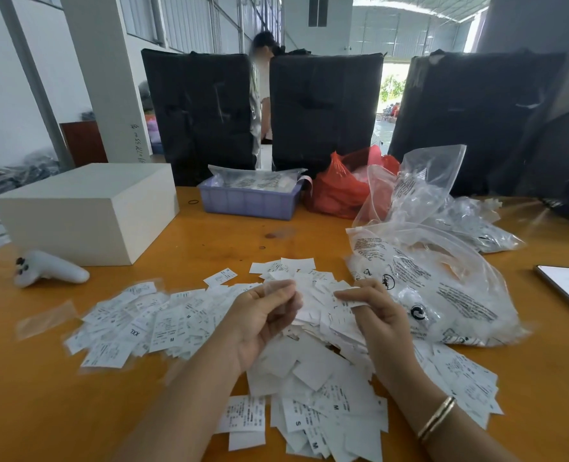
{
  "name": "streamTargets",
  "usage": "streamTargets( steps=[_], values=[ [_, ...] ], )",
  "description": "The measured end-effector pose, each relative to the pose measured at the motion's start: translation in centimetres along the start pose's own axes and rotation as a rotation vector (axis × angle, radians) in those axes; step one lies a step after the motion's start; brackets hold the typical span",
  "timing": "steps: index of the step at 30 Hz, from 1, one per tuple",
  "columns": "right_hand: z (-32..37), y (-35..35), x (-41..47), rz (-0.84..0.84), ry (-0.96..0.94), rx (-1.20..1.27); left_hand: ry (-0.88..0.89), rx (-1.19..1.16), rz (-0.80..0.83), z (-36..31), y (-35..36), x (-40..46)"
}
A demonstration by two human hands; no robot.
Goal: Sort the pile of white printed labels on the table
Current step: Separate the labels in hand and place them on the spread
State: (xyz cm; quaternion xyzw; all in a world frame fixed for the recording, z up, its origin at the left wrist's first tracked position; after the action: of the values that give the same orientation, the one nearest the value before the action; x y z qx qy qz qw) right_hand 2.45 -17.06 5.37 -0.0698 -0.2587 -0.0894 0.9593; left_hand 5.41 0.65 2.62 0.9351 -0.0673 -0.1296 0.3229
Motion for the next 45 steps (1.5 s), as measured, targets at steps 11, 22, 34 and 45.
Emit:
streamTargets(
  steps=[11,22,34,45],
  values=[
    [0.9,1.4,-0.2,0.083,-0.085,-0.066,-0.004,0.062,-0.008,0.1,0.1,-0.2],
    [1.7,1.7,-0.5,0.125,-0.133,-0.073,-0.009,0.071,-0.012,0.2,0.3,-0.4],
    [1.4,1.2,-0.4,0.037,-0.105,-0.208,-0.058,0.142,0.078,0.9,1.0,-0.5],
    [1.2,0.2,-0.4,-0.026,-0.012,-0.004,-0.009,0.039,-0.015,0.2,-0.1,0.0]
  ],
)
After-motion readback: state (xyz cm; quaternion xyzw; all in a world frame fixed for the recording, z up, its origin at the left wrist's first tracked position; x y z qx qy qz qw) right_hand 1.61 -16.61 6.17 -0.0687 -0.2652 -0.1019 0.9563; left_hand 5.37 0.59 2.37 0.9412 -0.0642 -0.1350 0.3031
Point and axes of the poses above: each hand's wrist, its own x-axis towards the middle knuckle, its own y-axis out of the palm, z = x × y, the point moved 8 cm from there along x, towards the middle knuckle, and after that the axes turned 9 degrees about -x, right-handed, at the moved point
